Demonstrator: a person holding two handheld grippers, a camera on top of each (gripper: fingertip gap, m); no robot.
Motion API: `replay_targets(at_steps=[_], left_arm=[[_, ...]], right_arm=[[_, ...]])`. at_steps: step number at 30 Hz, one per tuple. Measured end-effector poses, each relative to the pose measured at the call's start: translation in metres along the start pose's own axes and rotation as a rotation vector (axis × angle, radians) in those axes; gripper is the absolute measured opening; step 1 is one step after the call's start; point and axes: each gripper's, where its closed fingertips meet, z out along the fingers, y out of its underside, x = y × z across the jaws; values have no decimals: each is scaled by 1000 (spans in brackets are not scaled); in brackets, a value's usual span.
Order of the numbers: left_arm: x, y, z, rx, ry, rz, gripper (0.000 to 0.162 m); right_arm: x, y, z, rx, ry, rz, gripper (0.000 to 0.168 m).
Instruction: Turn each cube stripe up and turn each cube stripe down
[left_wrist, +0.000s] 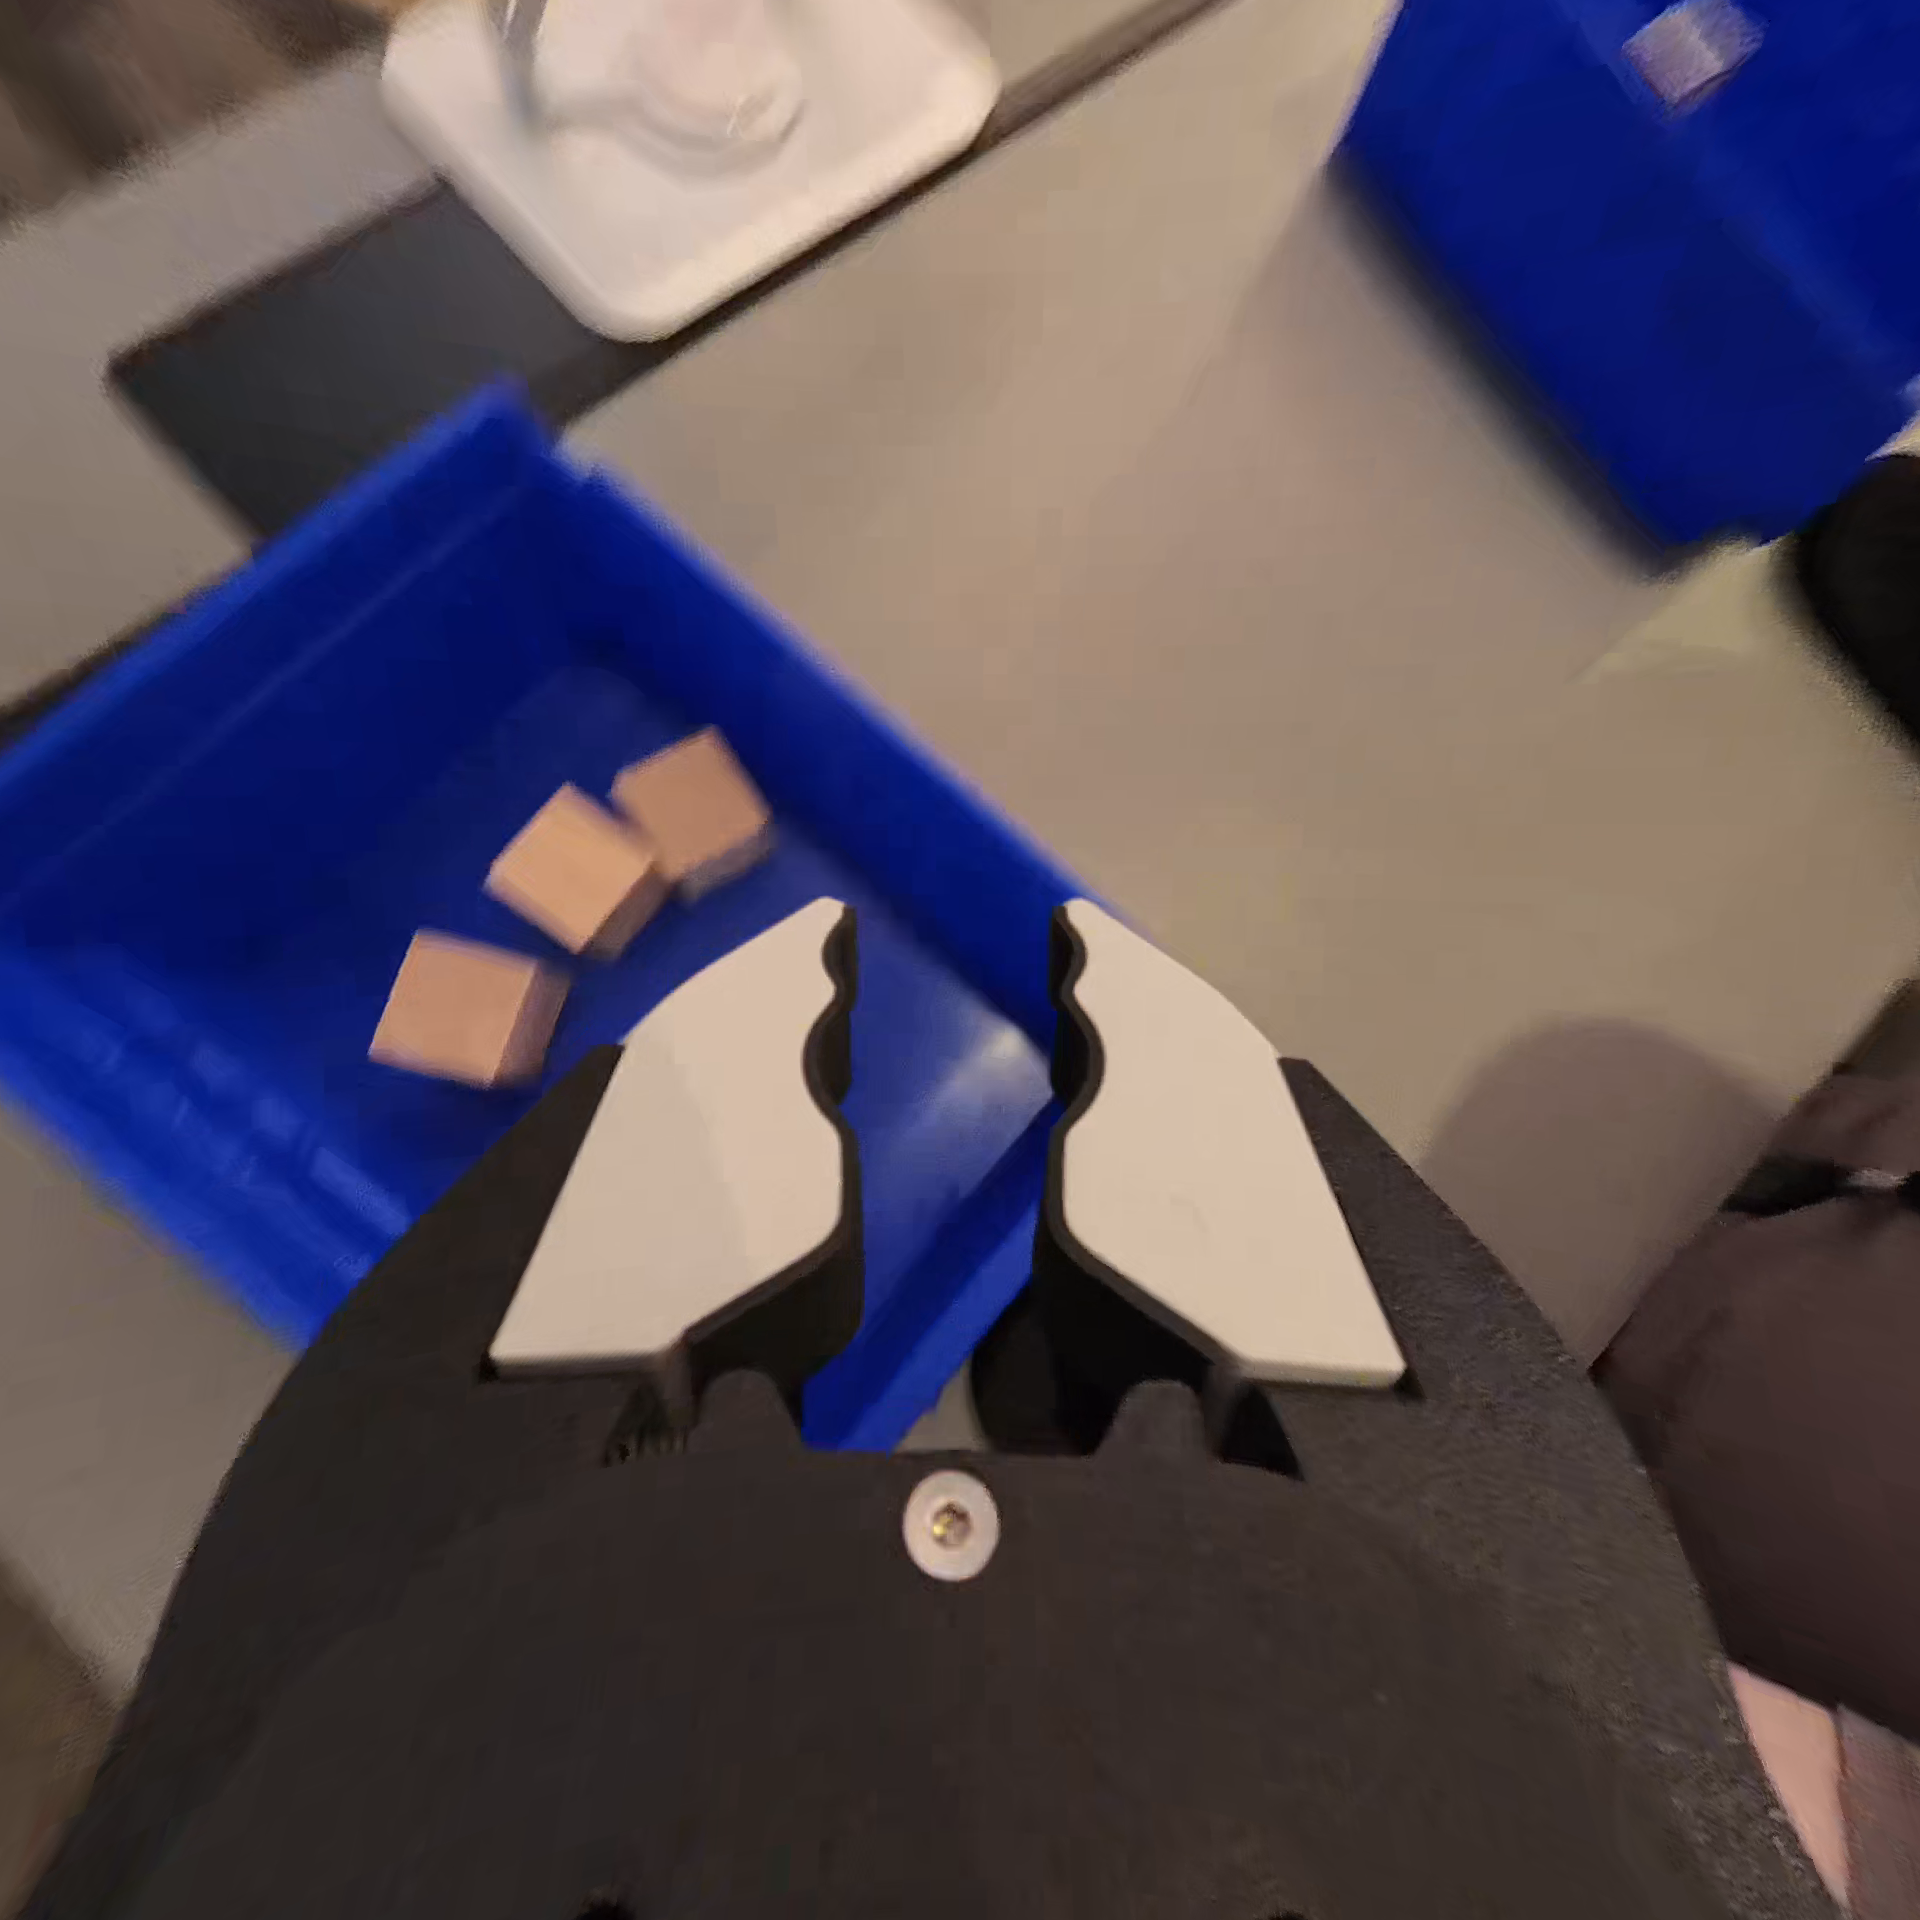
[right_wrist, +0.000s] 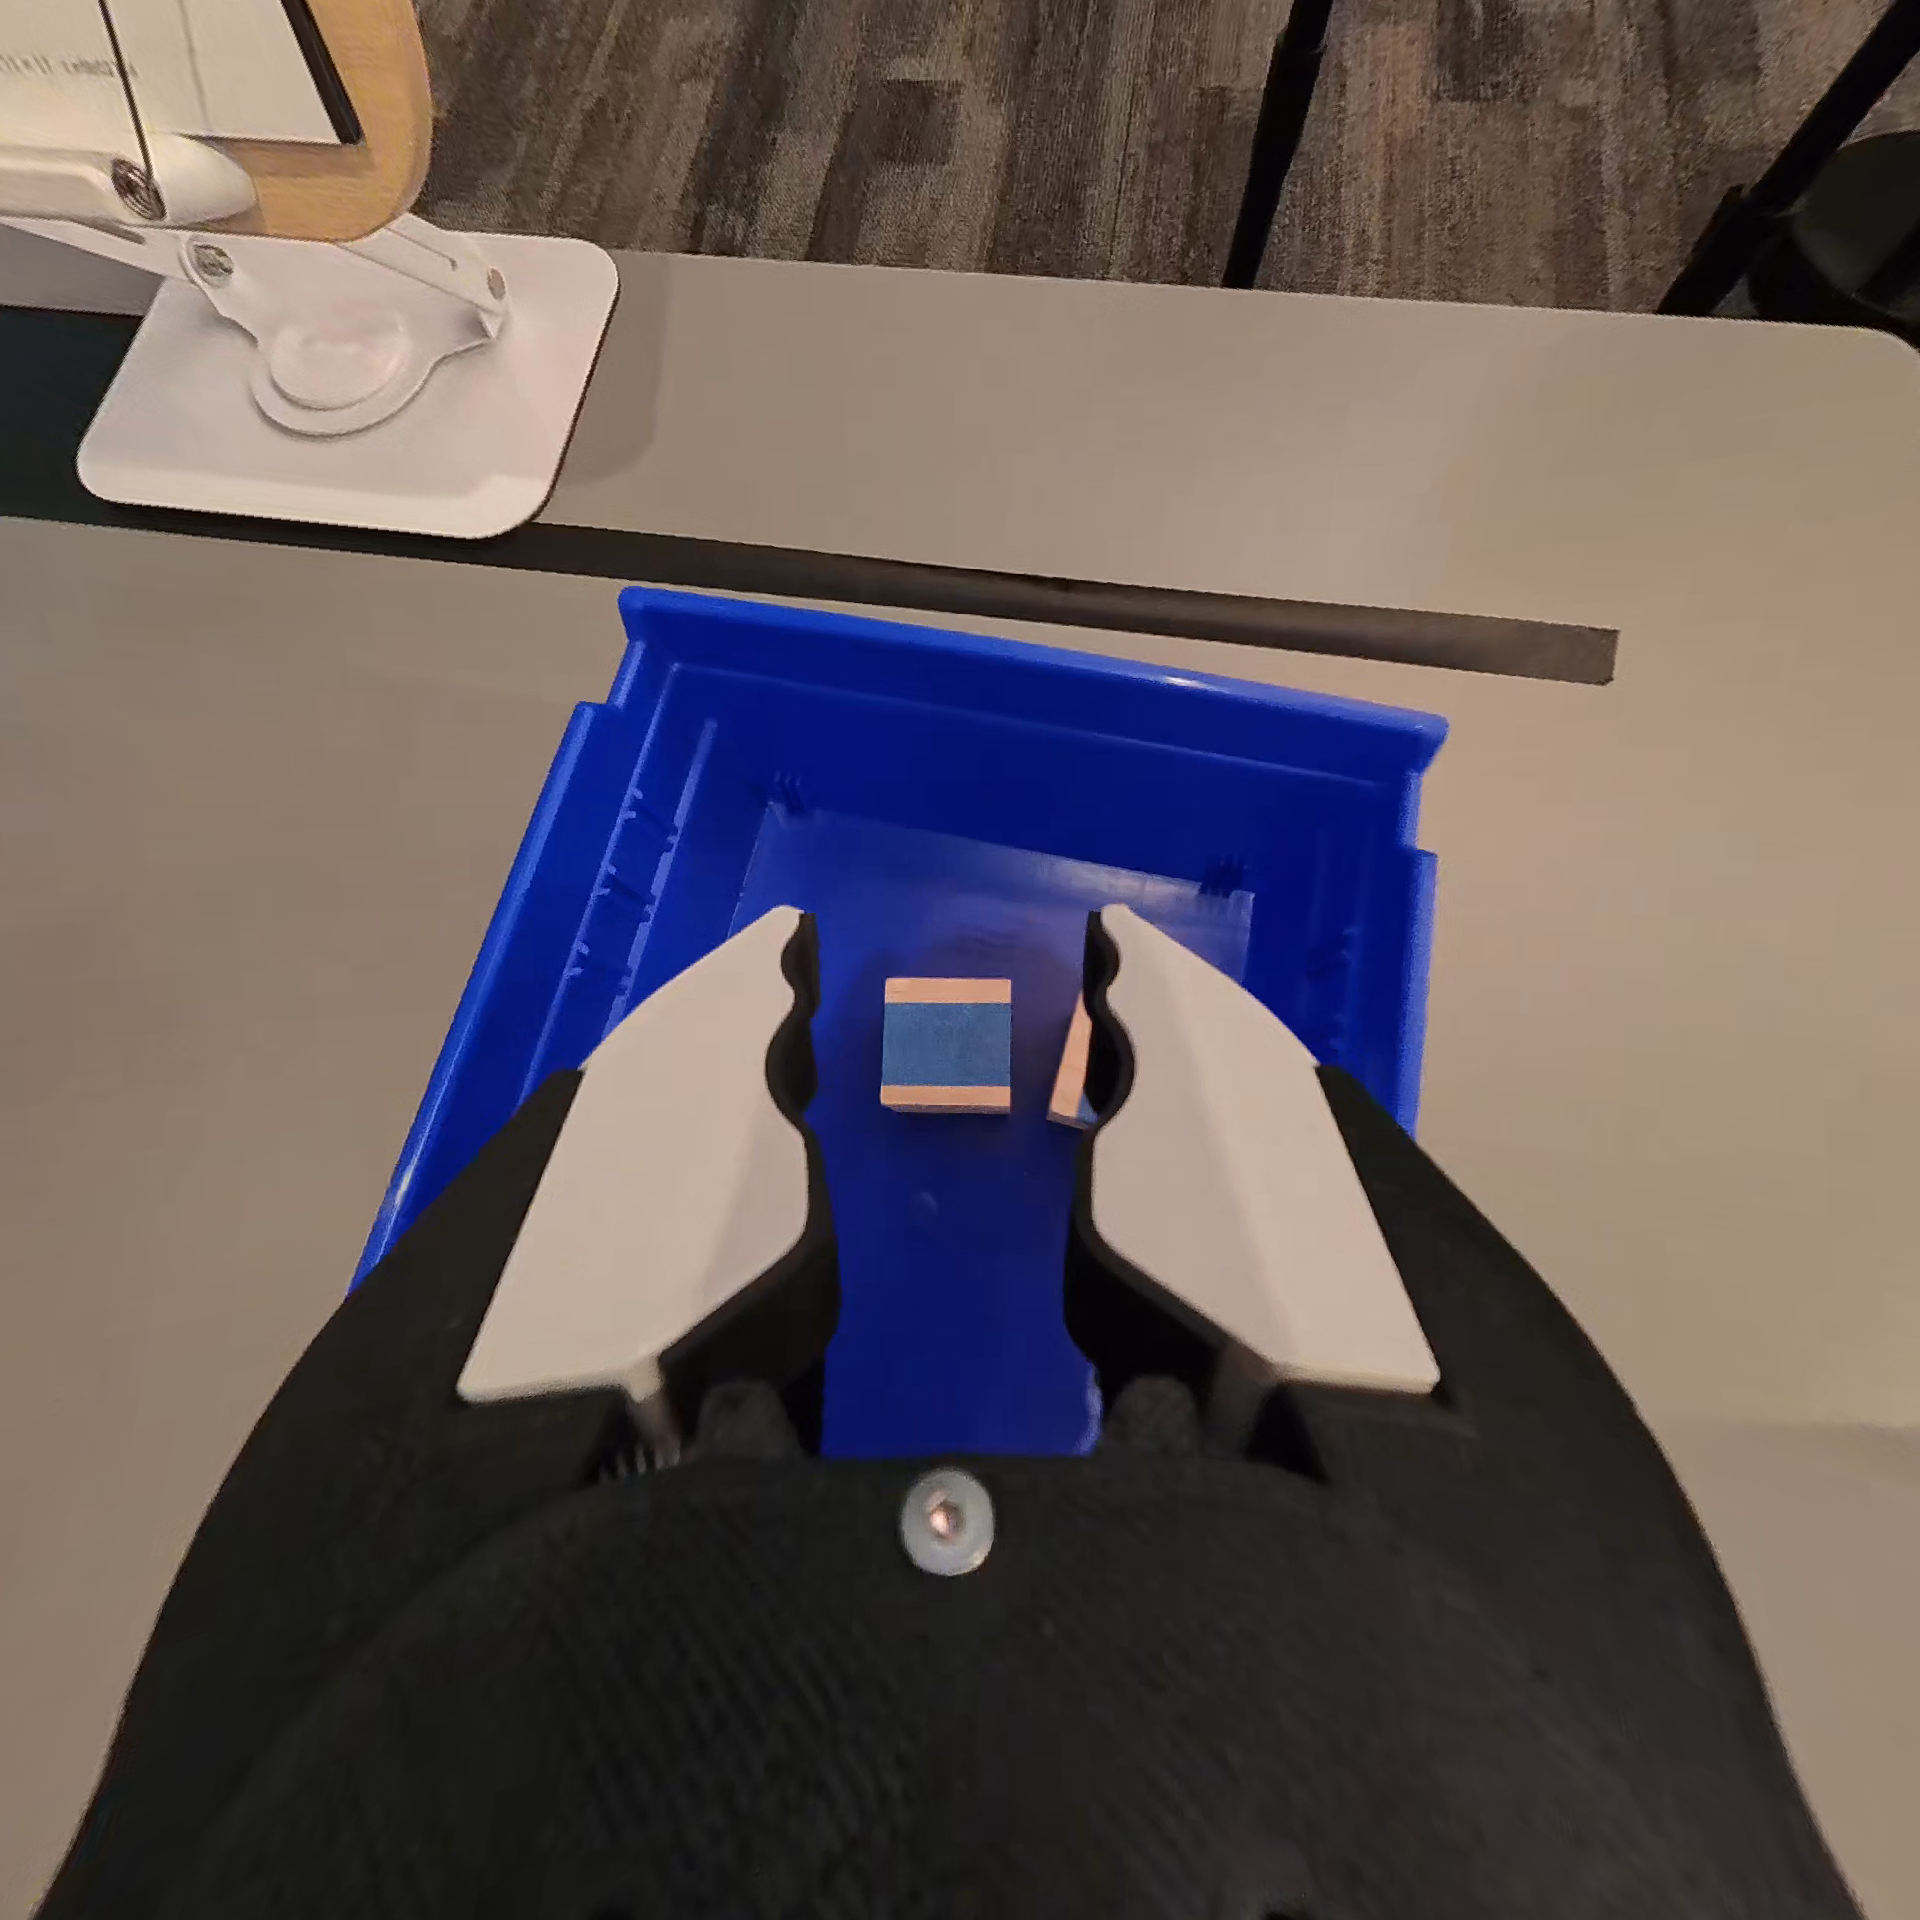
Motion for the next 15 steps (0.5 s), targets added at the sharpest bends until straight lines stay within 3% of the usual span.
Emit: replay_targets(at_steps=[4, 9, 15], left_arm=[[-36, 54, 10, -230, -104, -40, 42], [-90, 94, 34, -478, -290, -37, 53], [-99, 122, 55, -622, -254, 64, 58]], right_arm=[[5, 5, 3, -22, -19, 16, 52], [3, 11, 8, -53, -17, -14, 53], [-4, 18, 15, -100, -20, -70, 53]])
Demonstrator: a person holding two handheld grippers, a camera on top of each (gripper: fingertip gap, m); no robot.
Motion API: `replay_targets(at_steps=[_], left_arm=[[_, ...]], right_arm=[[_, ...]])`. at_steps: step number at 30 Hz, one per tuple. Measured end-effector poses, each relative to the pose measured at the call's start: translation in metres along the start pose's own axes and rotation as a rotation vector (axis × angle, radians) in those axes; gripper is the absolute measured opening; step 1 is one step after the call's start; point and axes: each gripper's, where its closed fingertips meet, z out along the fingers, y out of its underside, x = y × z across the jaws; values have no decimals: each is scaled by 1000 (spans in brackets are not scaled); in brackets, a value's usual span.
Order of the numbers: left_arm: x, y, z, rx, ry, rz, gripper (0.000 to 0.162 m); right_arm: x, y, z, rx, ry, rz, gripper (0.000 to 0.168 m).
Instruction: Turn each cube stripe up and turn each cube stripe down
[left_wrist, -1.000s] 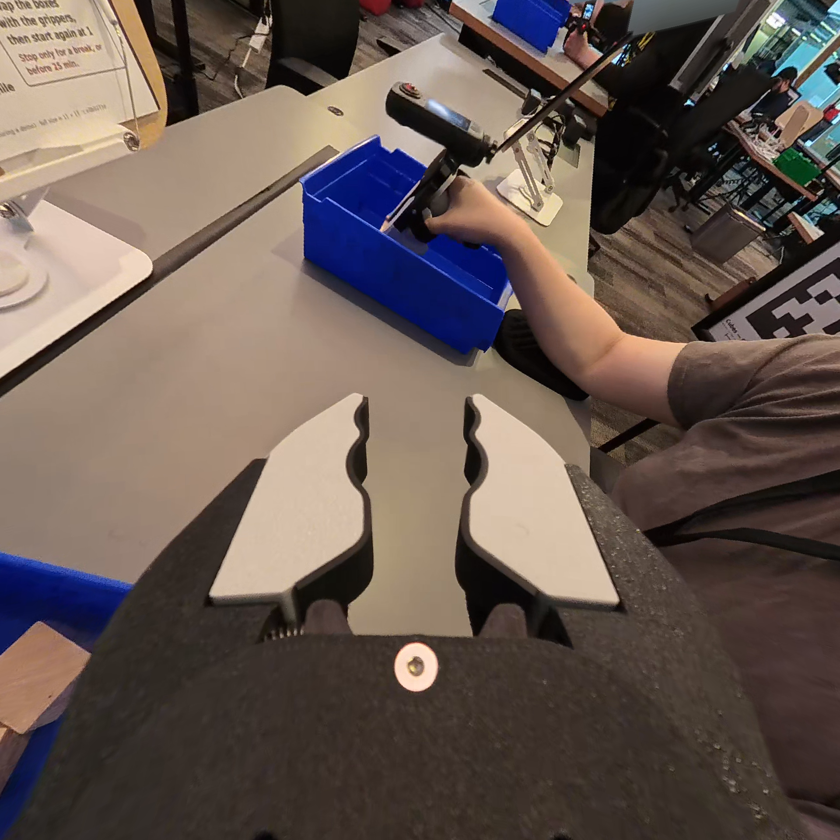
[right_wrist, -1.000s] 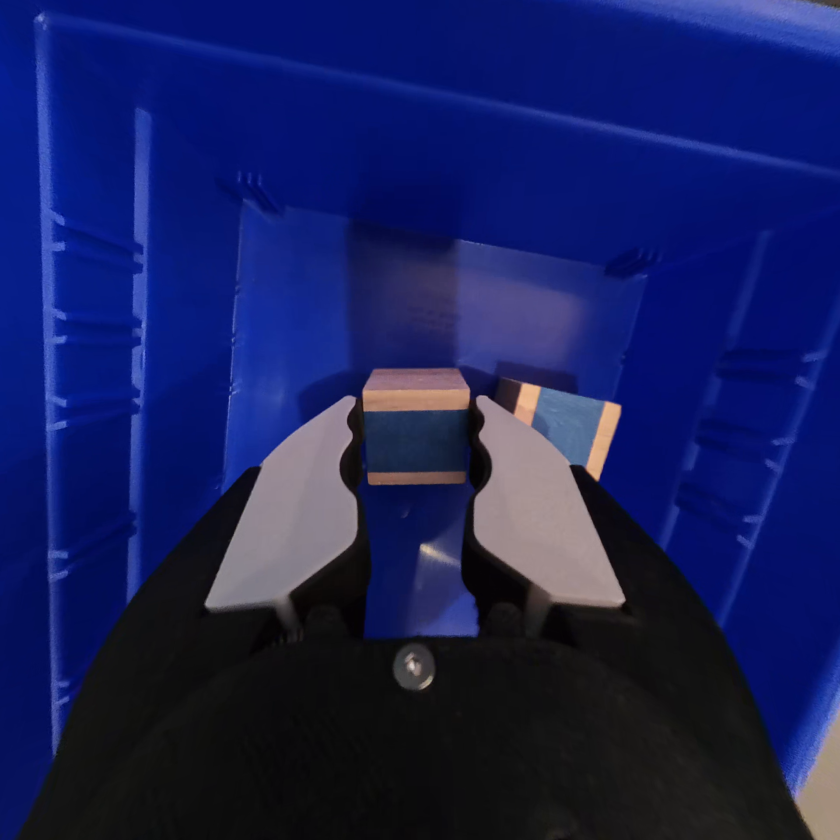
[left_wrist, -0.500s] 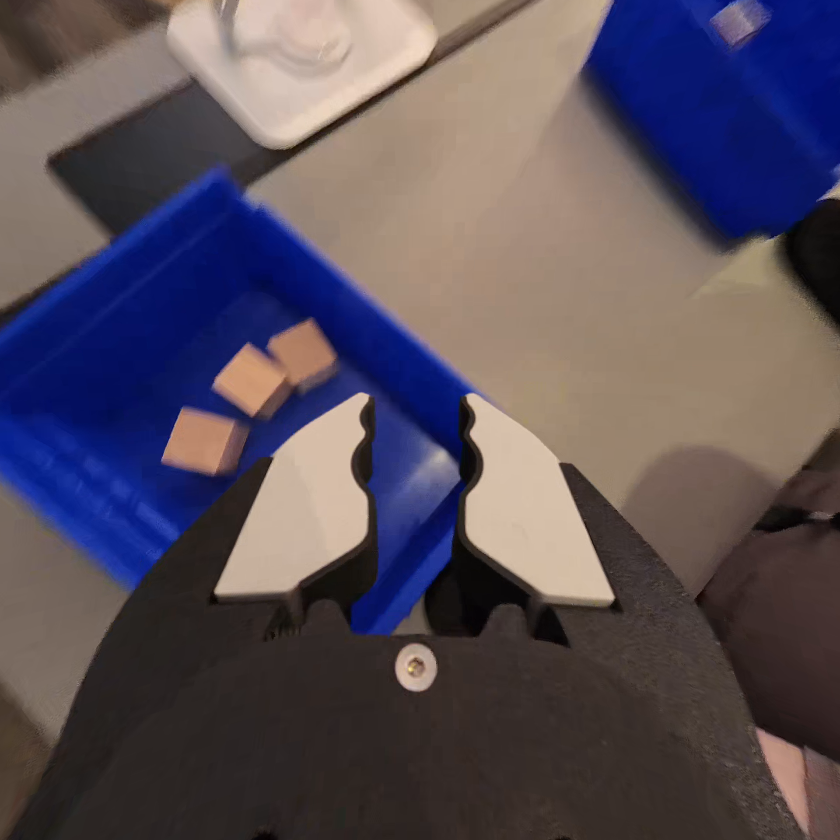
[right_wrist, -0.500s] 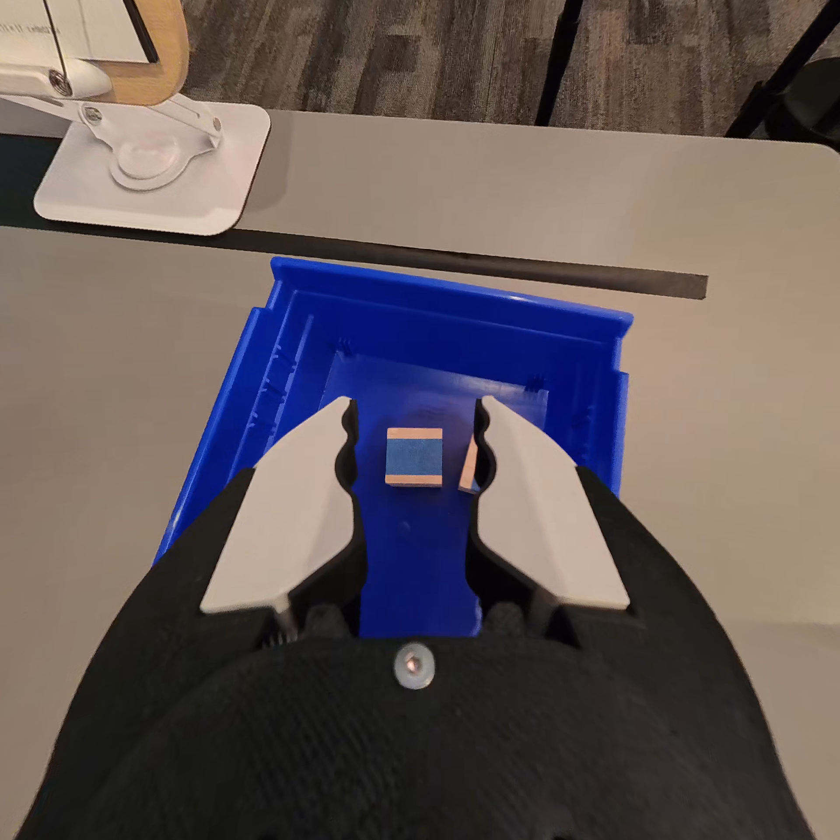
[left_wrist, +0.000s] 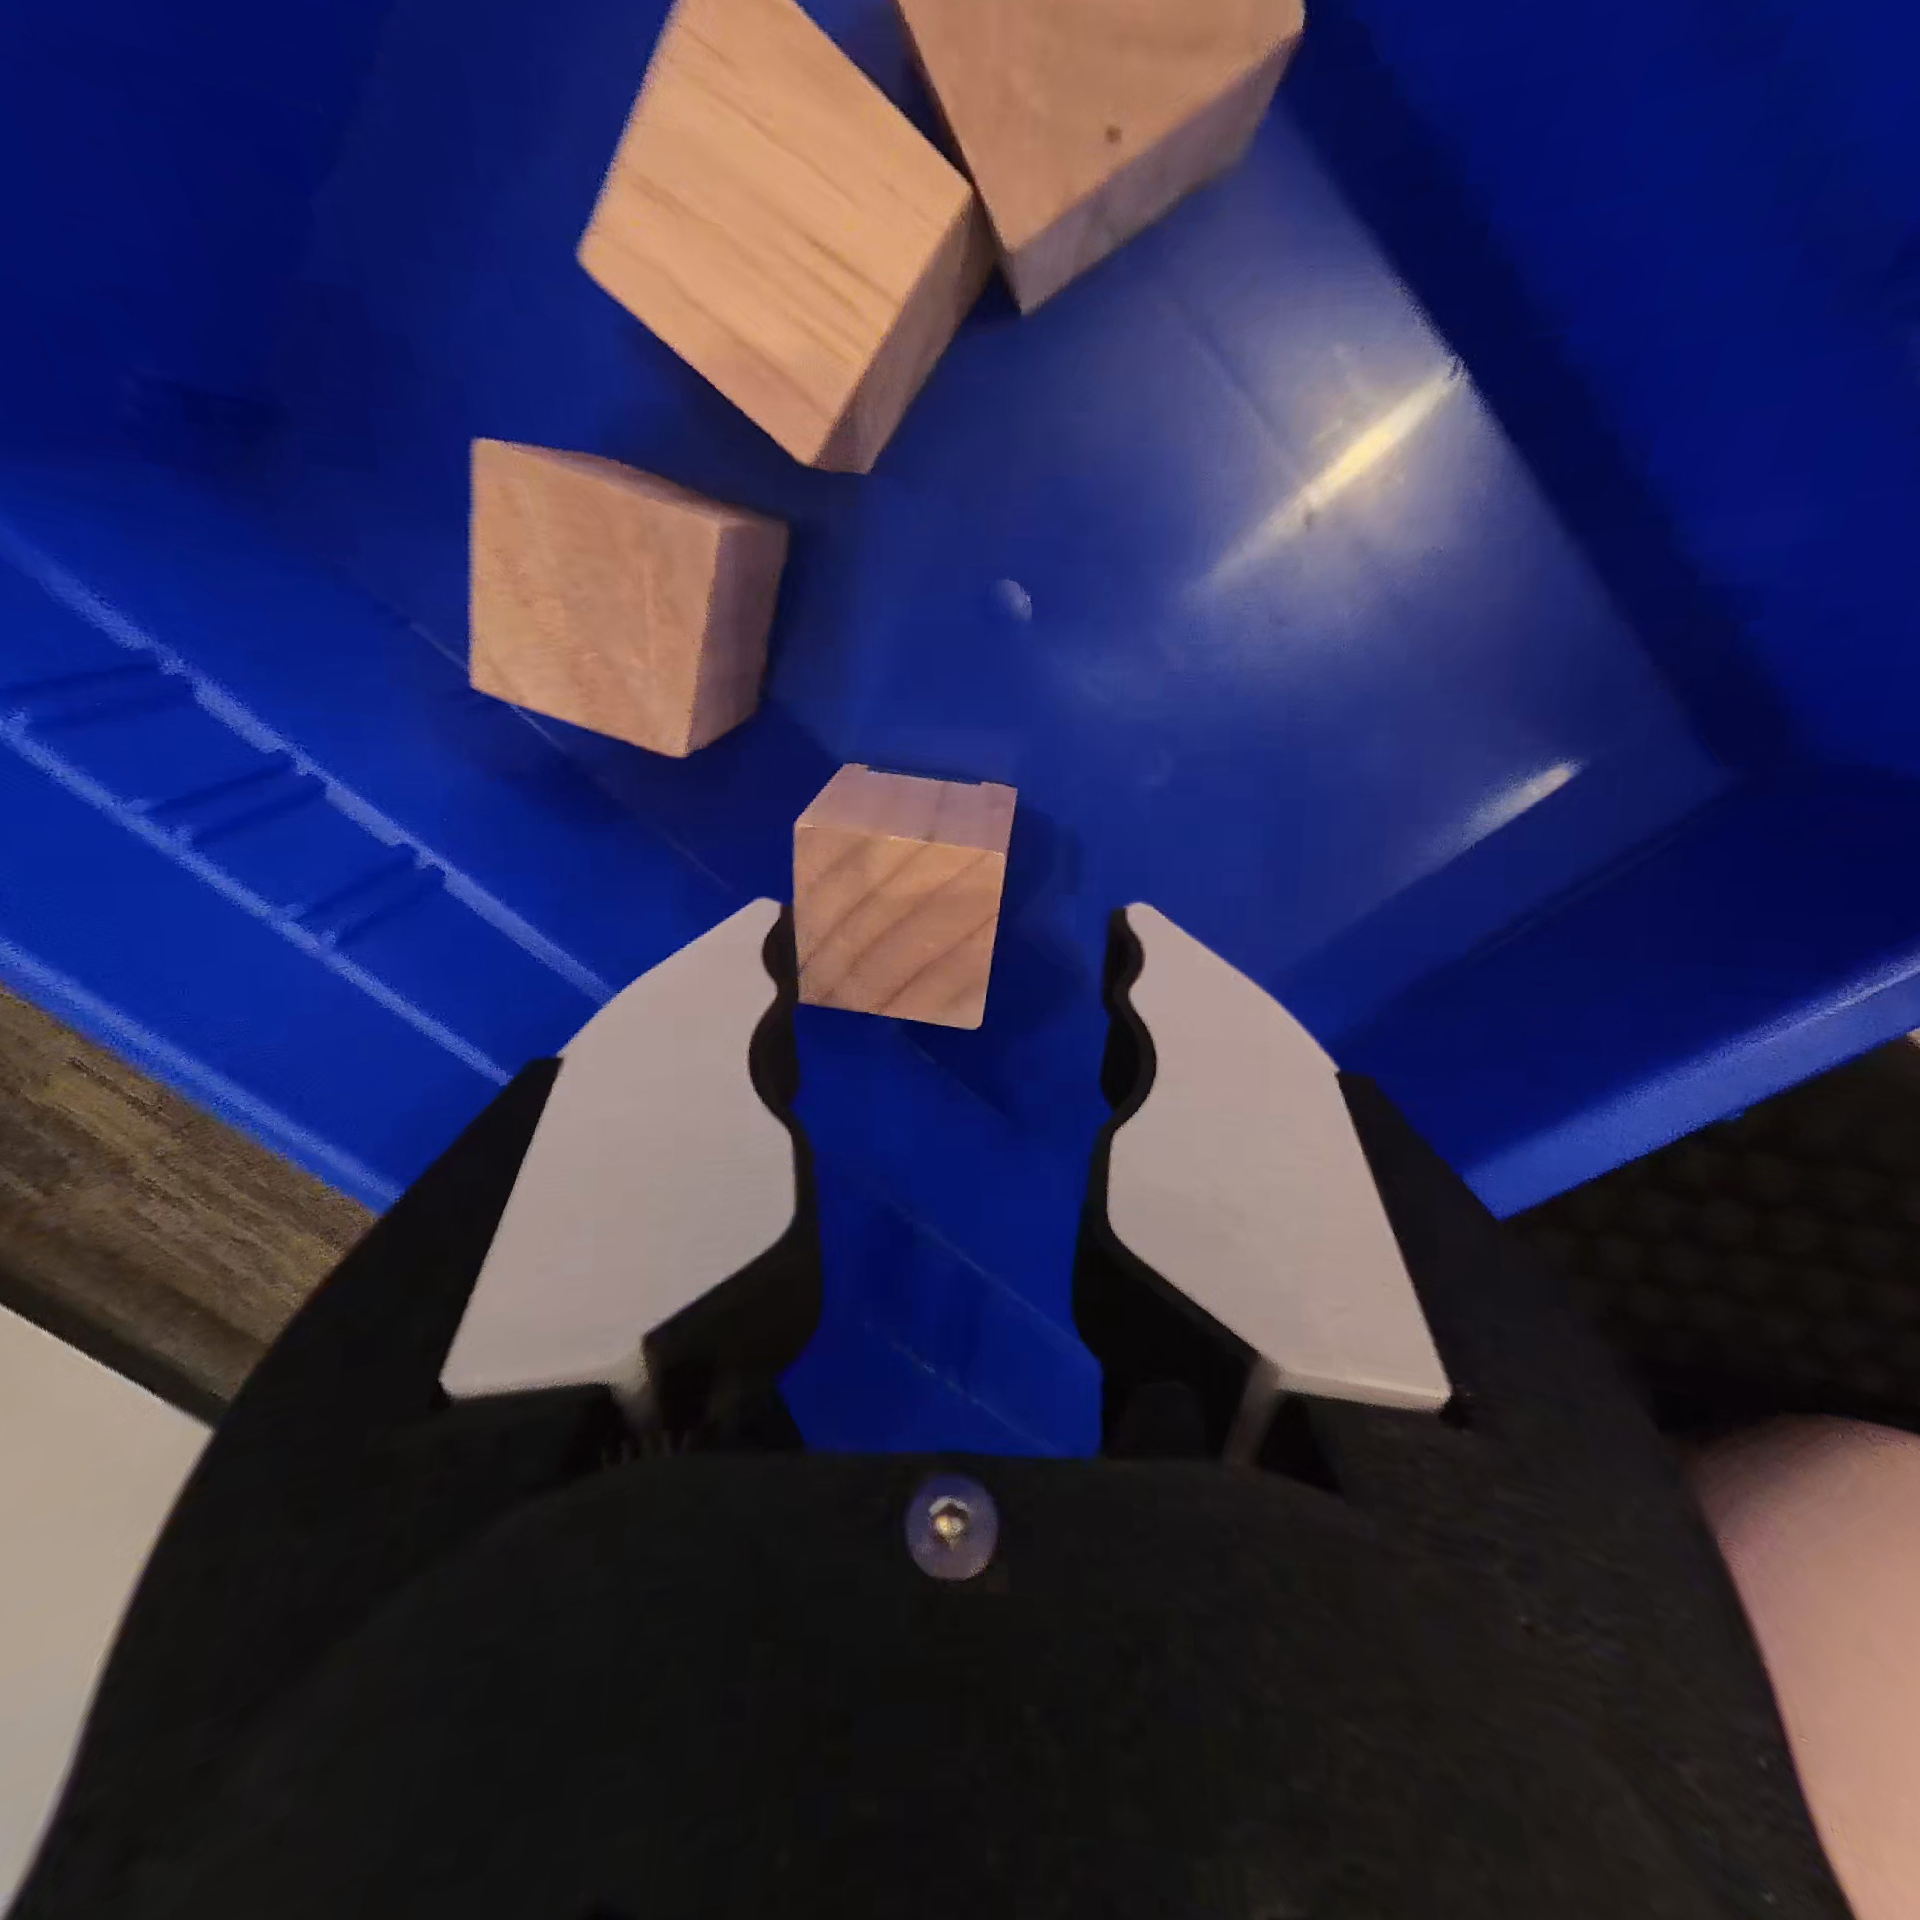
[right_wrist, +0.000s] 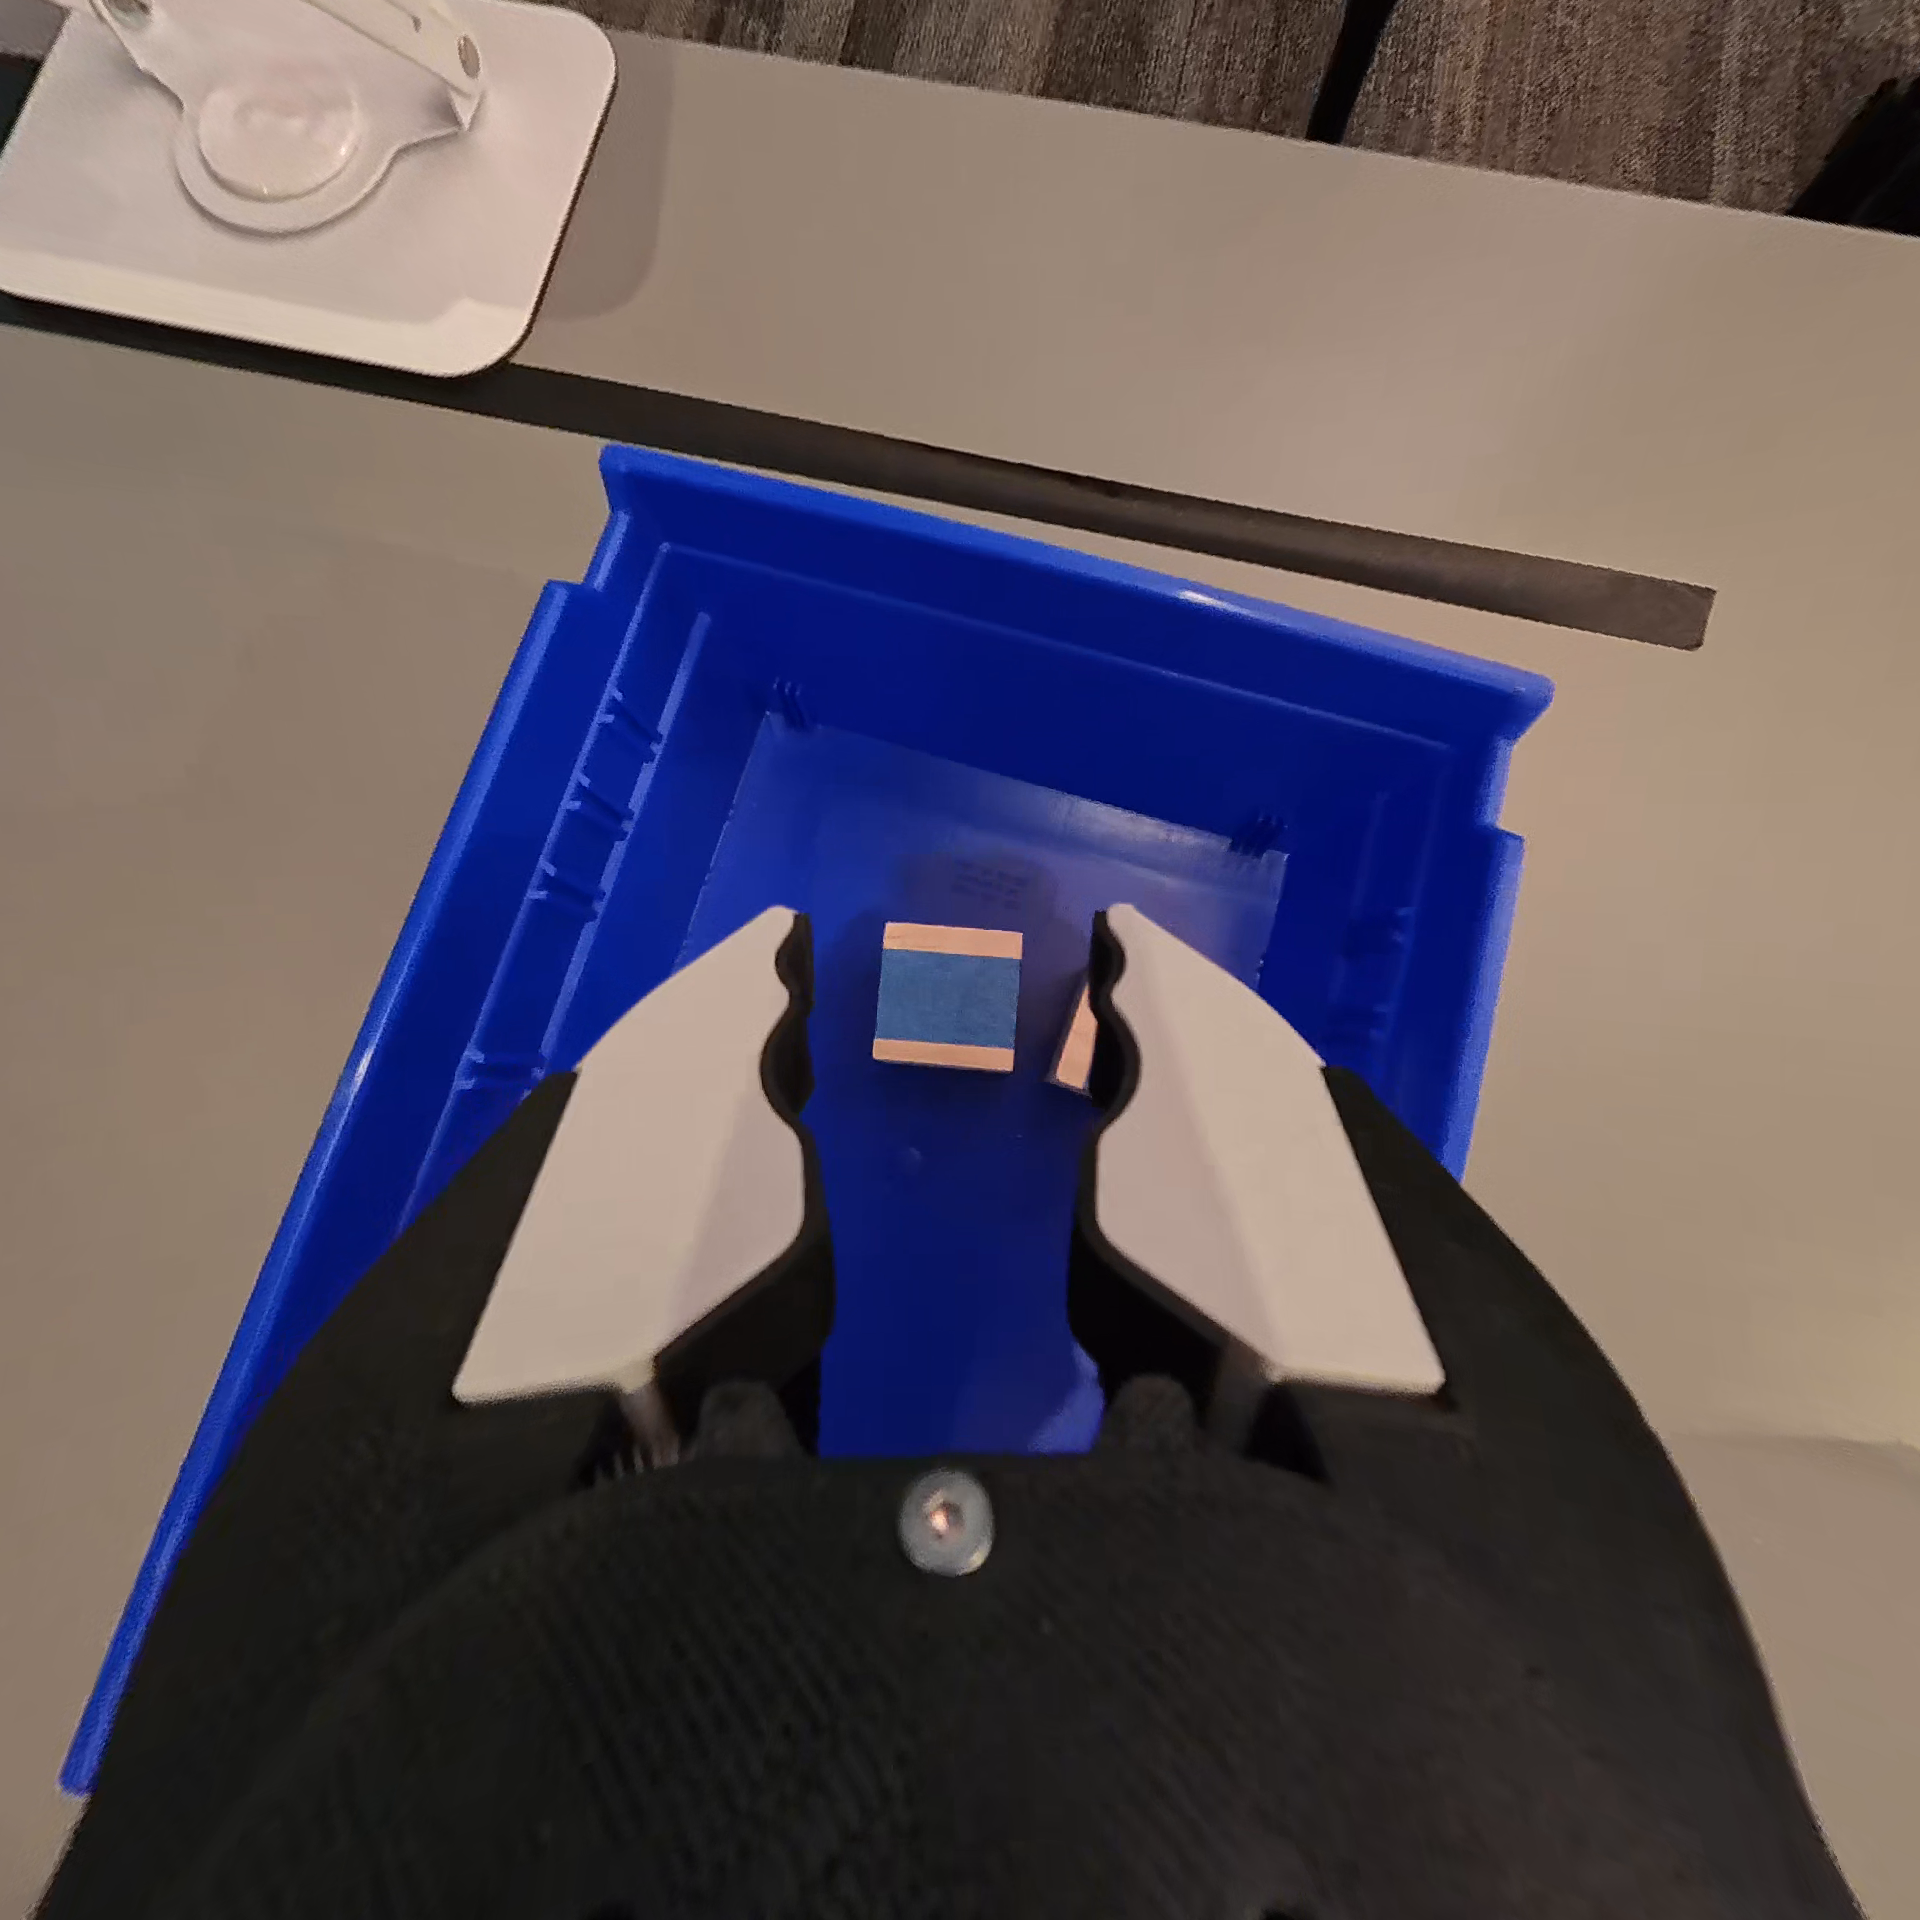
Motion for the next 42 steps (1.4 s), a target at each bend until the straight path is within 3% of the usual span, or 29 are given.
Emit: replay_targets(at_steps=[3, 16, 23, 27, 32, 34, 37, 40, 42], left_arm=[[-4, 5, 9, -31, -21, 32, 63], [-4, 11, 35, -144, -16, 73, 49], [-5, 15, 29, -178, -56, 101, 46], [-11, -5, -4, -10, -117, 66, 46], [5, -63, -95, 507, -142, 79, 46], [40, -93, -142, 769, 14, 110, 45], [112, -125, -210, 1089, 431, 178, 45], [178, -137, -236, 1100, 871, 245, 45], [208, -147, -234, 1045, 1025, 269, 45]], right_arm=[[-3, 4, 4, -27, -7, -13, 53], [-12, 10, 11, -67, -29, -55, 53], [-16, 12, 13, -87, -25, -86, 53], [-19, 3, 7, -49, 2, -117, 53], [-49, -45, -27, 214, 80, -279, 52], [-93, -68, -49, 394, 36, -423, 52], [-184, -78, -78, 639, -121, -656, 62], [-276, -55, -100, 811, -313, -868, 73], [-322, -34, -113, 912, -384, -999, 72]])
